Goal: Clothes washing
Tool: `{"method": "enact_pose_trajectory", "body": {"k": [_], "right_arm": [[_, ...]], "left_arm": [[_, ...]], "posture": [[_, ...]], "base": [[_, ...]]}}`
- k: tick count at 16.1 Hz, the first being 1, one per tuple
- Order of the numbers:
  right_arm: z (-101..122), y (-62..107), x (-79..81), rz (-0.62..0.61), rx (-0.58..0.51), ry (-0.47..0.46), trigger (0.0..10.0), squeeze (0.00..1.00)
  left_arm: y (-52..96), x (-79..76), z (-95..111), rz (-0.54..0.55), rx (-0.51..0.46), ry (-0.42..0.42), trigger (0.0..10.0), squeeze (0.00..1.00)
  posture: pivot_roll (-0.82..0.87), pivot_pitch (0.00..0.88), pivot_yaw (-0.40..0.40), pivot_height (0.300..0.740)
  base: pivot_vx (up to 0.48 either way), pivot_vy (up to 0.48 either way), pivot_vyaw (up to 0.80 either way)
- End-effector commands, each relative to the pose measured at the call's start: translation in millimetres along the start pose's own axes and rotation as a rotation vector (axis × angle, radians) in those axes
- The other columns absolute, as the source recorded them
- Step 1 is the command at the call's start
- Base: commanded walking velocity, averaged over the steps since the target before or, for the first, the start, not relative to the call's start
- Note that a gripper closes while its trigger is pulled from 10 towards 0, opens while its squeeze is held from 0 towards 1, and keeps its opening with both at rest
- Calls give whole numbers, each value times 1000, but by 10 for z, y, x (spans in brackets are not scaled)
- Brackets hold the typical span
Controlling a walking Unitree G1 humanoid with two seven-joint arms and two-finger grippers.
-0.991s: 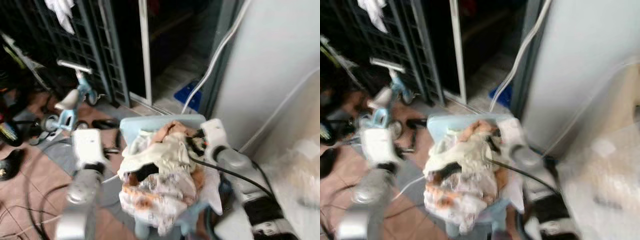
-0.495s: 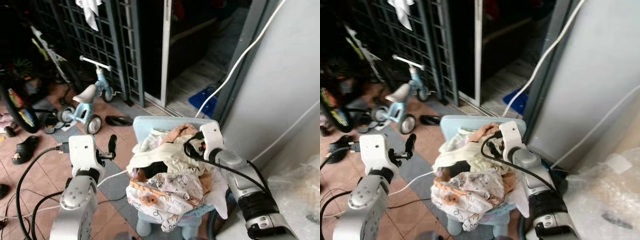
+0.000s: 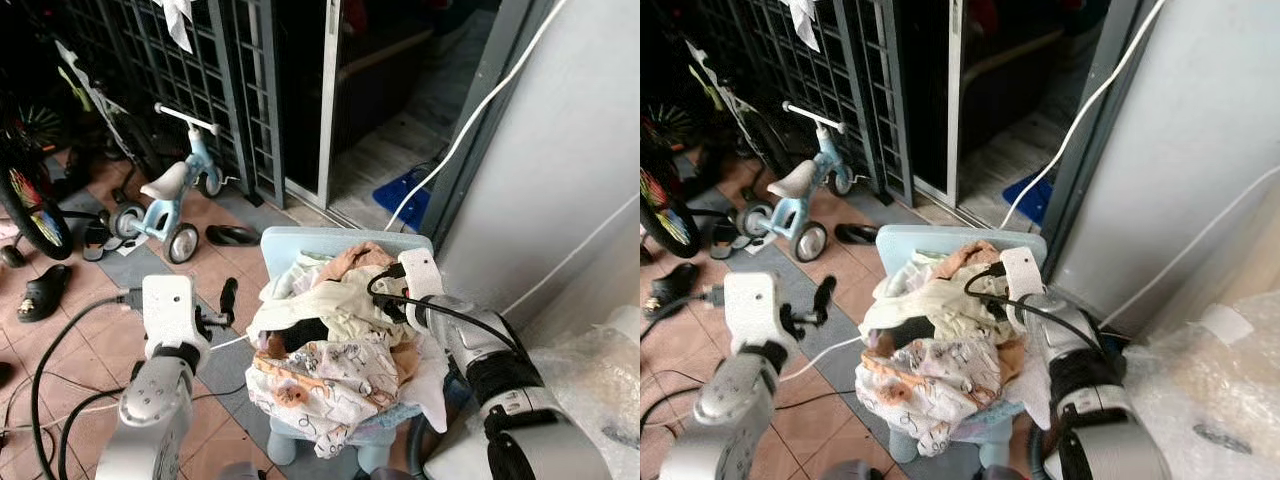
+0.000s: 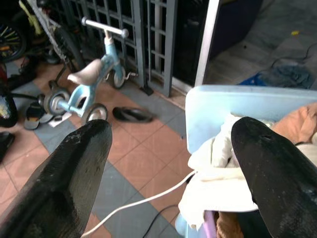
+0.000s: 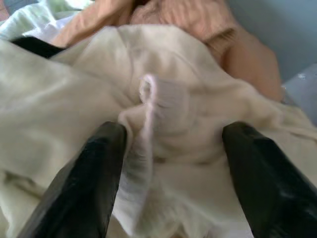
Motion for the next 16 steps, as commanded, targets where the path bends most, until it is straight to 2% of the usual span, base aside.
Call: {"method": "enact_pose_trajectory", "body": {"k": [1, 4, 6, 10, 13, 15, 16], "right_arm": [[32, -28, 100, 22, 0, 3, 0, 0], [-15, -74, 303, 80, 34, -50, 0, 0], [-63, -90, 368, 110, 65, -62, 0, 0], [-192, -66, 376, 159, 124, -28, 0, 0], [-169, -42, 369, 173, 113, -38, 0, 0], [-112, -29, 419, 204, 64, -76, 0, 0], [-107, -14, 471, 225, 48, -109, 0, 0]], "left_arm": [[26, -5, 10, -1, 3, -9, 10000, 0], [27, 2, 39, 8, 0, -15, 10000, 0], [20, 0, 42, 6, 4, -18, 10000, 0], [-13, -49, 13, -15, 23, -16, 10000, 0], [-27, -80, 24, -24, 17, -19, 10000, 0], [-35, -78, -6, -14, 24, -20, 10000, 0], [-25, -83, -57, -15, 45, 44, 10000, 0]], "posture": [[110, 73, -10, 740], [131, 68, -13, 740], [125, 67, -10, 740], [109, 60, -12, 740], [103, 56, -15, 740], [94, 35, -20, 740], [90, 6, -24, 740]], "base": [[0, 0, 0], [0, 0, 0], [0, 0, 0], [0, 0, 0], [0, 0, 0], [0, 0, 0], [0, 0, 0]]}}
Point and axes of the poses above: a point about 5 cm out from each wrist's last joint towards the gripper, its own y axis pointing back from the gripper into the wrist, its own z axis along the axis of the wrist's last joint, x = y × z, the point moved 5 cm from there along -y, pointing out of the wrist towards the gripper, and after that the axes turned 5 degrees about -y, right-handed, at the moved point
